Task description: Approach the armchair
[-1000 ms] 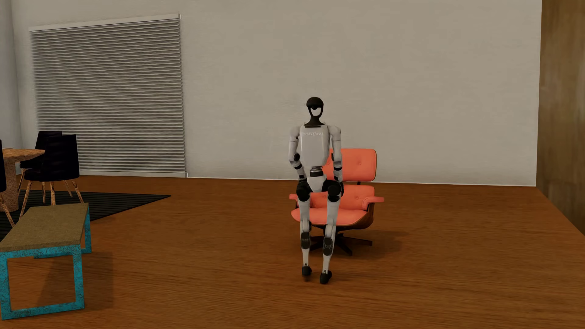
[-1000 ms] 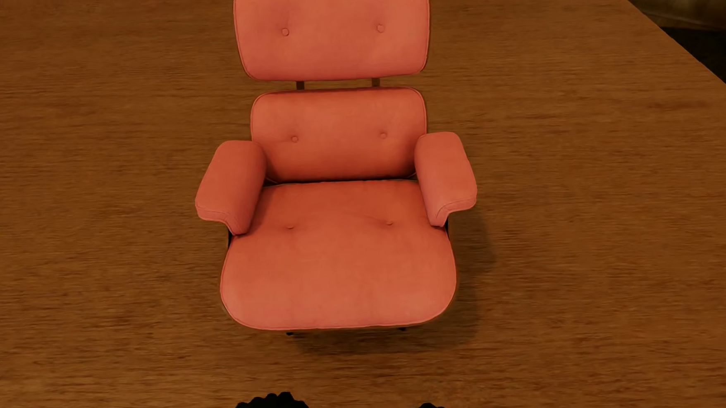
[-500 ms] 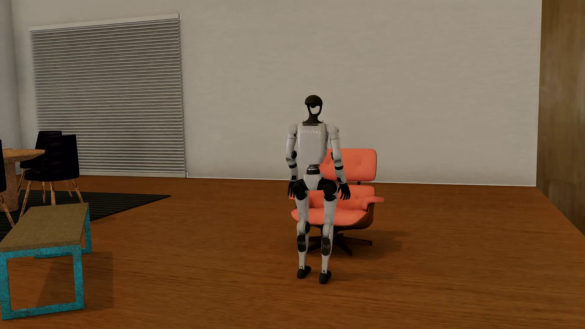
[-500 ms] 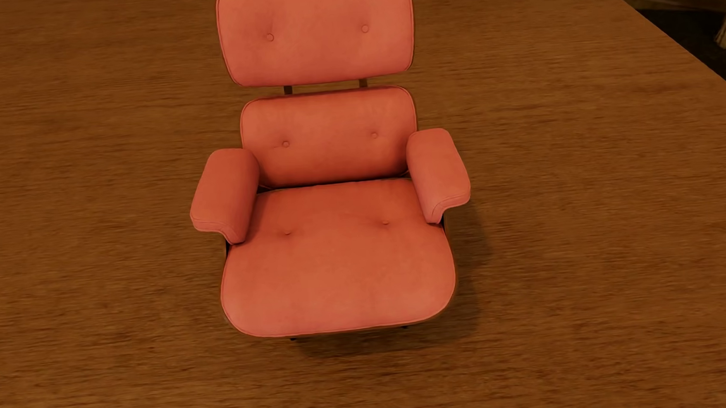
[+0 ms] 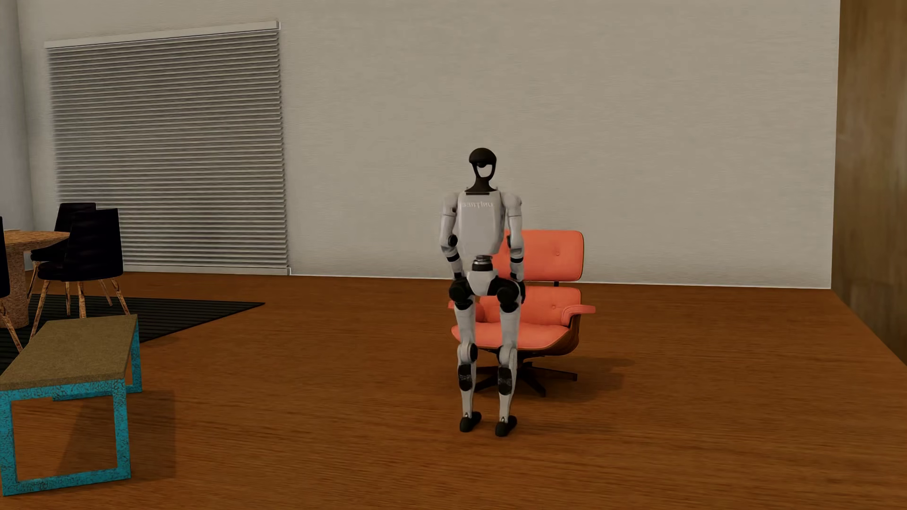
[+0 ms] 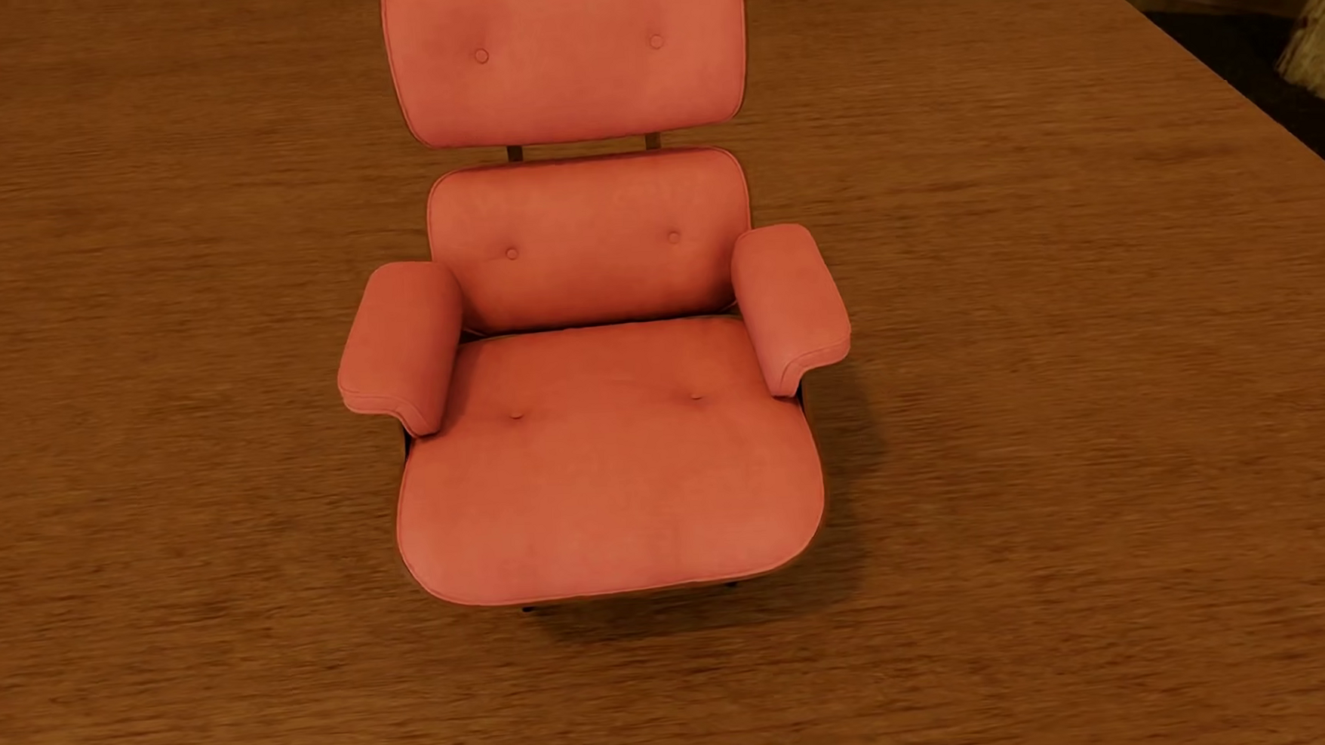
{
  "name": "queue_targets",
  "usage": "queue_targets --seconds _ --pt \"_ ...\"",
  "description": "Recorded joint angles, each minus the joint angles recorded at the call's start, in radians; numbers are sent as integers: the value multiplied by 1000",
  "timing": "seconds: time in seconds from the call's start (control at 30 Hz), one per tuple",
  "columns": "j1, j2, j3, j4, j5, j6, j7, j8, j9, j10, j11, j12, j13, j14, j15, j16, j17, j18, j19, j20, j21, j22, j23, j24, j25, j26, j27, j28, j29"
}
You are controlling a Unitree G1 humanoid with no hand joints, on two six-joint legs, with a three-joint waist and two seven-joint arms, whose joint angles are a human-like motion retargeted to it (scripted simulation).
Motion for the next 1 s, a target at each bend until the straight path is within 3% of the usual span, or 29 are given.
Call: queue_targets --seconds 0.1,0.17,0.3,0.5,0.63,1.0 --pt "24 70 4 26 23 14 -5 -6 -12 -8 -104 13 -21 -3 47 26 -29 -4 12 -30 81 -23 52 17 -33 -16 -20 1 33" --pt "30 84 5 33 30 18 -7 -8 -18 -9 -119 9 -18 -6 54 31 -42 -8 6 -52 78 -23 61 25 -19 -11 -10 37 15" --pt "35 93 2 36 34 18 -14 -15 -26 -7 -122 -17 -1 -6 56 -9 -70 -4 -8 -62 60 52 86 17 0 47 24 77 6" --pt "35 96 2 38 38 18 -10 -10 -37 -7 -132 -18 2 -10 60 3 -105 -5 -18 -99 55 53 113 3 12 39 33 101 2" --pt "33 93 0 37 36 20 -8 -8 -38 -2 -124 -53 4 -14 55 12 -95 -6 -21 -118 48 78 105 5 24 41 33 69 -8" --pt "33 88 -2 31 32 26 0 1 -50 -9 -124 -102 -30 -9 49 -15 -27 12 -21 -63 40 39 58 -4 39 24 30 107 -14"
